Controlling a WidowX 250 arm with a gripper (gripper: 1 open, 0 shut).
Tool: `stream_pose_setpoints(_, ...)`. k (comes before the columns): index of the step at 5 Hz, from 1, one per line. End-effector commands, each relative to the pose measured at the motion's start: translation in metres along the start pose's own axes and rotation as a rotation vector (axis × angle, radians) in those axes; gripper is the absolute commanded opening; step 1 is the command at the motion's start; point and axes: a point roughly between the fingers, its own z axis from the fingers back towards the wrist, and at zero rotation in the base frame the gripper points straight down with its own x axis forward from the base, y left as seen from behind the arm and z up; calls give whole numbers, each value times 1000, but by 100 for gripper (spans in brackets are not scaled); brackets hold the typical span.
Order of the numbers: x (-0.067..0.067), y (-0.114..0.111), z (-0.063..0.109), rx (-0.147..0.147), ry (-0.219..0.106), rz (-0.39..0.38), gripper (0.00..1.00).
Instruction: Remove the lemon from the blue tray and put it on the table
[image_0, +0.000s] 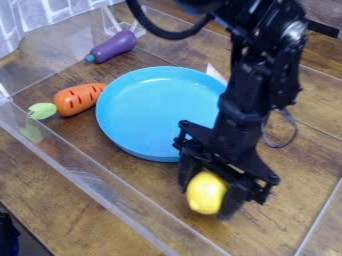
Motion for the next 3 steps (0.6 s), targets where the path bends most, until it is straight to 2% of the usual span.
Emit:
stream_pose_setpoints(1, 12, 9, 10, -40, -69, 1, 0)
stream_pose_setpoints(2, 15, 17, 9, -63, -75, -43, 100)
stream_pose_setpoints(3, 17, 25, 10, -81, -80, -79, 100)
